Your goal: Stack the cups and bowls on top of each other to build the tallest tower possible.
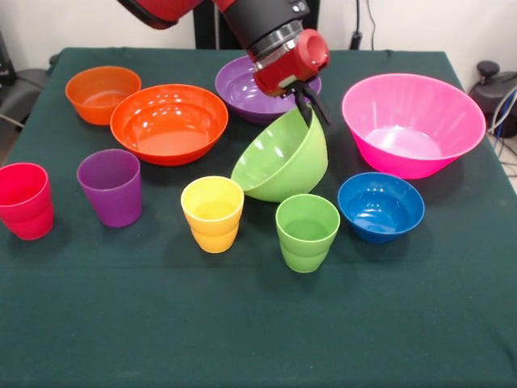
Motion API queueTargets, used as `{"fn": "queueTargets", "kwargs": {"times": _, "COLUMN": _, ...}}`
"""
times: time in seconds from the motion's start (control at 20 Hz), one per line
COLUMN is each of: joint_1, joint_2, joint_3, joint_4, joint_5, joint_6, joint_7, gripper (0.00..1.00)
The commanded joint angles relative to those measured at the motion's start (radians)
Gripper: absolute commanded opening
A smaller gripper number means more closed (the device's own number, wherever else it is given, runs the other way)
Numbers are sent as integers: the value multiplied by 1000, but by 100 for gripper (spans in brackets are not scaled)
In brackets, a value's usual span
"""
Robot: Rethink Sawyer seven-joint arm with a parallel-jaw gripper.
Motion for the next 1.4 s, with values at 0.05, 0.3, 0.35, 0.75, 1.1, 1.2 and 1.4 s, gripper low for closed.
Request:
{"fn": "queueTargets", "kwargs": {"times": 0.05, "joint_1": -33, "joint_2": 221, "joint_3": -56, "joint_4": -11, "joint_5": -82, "joint_6": 259, "joint_7": -87, "gripper": 0}}
{"fn": "queueTargets", "kwargs": {"times": 0.3, "joint_1": -86, "joint_2": 285, "joint_3": -20, "joint_4": -46, "joint_5": -106, "joint_6": 305, "joint_7": -127, "gripper": 0}}
{"fn": "queueTargets", "kwargs": {"times": 0.35, "joint_1": -106, "joint_2": 301, "joint_3": -10, "joint_4": -54, "joint_5": -115, "joint_6": 320, "joint_7": -144, "gripper": 0}}
{"fn": "queueTargets", "kwargs": {"times": 0.75, "joint_1": -225, "joint_2": 336, "joint_3": 27, "joint_4": -68, "joint_5": -144, "joint_6": 434, "joint_7": -238, "gripper": 0}}
{"fn": "queueTargets", "kwargs": {"times": 1.1, "joint_1": -290, "joint_2": 325, "joint_3": 40, "joint_4": -71, "joint_5": -162, "joint_6": 472, "joint_7": -287, "gripper": 0}}
{"fn": "queueTargets", "kwargs": {"times": 1.2, "joint_1": -305, "joint_2": 326, "joint_3": 36, "joint_4": -75, "joint_5": -162, "joint_6": 484, "joint_7": -303, "gripper": 0}}
{"fn": "queueTargets", "kwargs": {"times": 1.4, "joint_1": -328, "joint_2": 342, "joint_3": 25, "joint_4": -101, "joint_5": -163, "joint_6": 508, "joint_7": -341, "gripper": 0}}
